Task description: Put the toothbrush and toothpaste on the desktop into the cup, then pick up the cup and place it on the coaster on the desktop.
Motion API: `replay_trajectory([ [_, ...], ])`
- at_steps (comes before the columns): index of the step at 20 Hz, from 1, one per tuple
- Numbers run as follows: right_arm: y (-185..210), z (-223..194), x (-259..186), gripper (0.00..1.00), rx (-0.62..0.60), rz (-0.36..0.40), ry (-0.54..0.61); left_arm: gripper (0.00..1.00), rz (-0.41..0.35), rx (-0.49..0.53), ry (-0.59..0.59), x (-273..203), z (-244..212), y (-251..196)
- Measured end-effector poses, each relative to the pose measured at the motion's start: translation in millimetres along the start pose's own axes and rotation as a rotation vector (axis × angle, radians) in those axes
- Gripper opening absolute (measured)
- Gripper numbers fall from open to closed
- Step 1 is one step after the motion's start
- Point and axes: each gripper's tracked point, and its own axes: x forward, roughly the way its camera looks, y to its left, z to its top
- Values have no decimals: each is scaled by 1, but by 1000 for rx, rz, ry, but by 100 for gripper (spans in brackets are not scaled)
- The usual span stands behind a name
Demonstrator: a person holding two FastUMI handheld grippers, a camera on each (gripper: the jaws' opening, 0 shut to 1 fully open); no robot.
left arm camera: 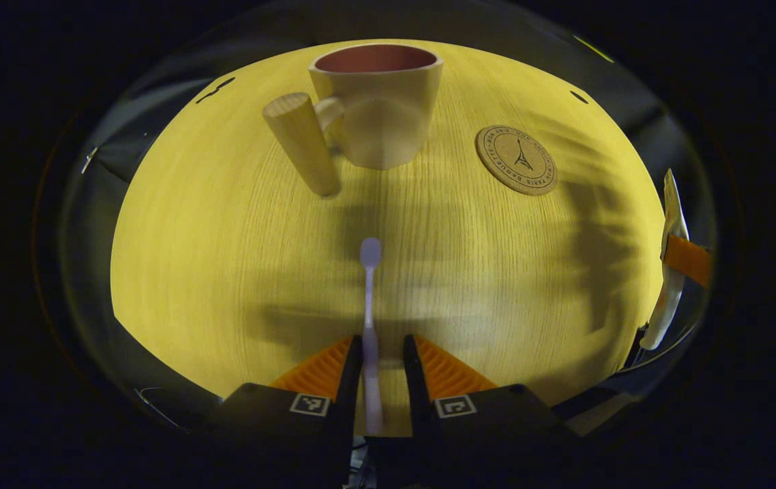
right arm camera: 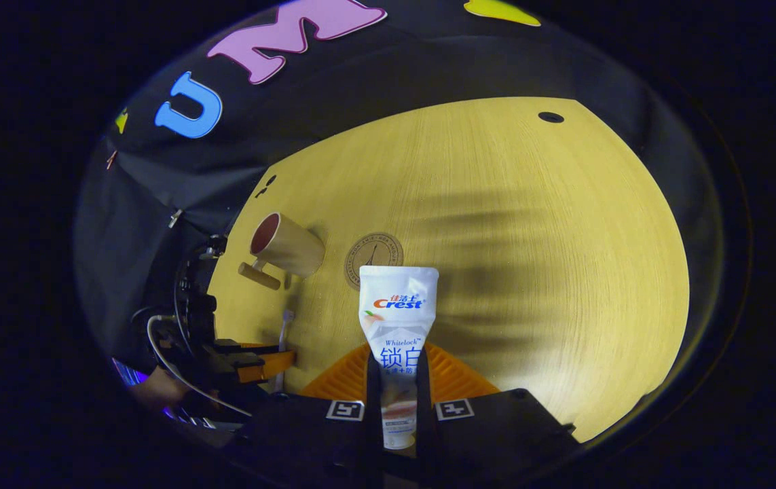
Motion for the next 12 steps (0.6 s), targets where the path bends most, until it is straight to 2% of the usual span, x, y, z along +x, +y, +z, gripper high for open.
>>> replay_trajectory([
  [1, -1, 4, 1, 23, -15, 5, -7, 34, 5, 16, -14, 0, 2, -1],
  [2, 2, 7, 2, 23, -16, 17, -16, 19, 10, 28, -21, -1, 2, -1],
  [3, 8, 12, 2, 23, -9, 36, -33, 14, 9, 36, -37, 0, 4, -1],
  [8, 26, 31, 0, 23, -27, 93, -127, 7, -73, 49, -93, -2, 6, -1],
  [12, 46, 51, -5, 23, -29, 131, -208, 7, -182, -23, -140, -14, 8, -8],
])
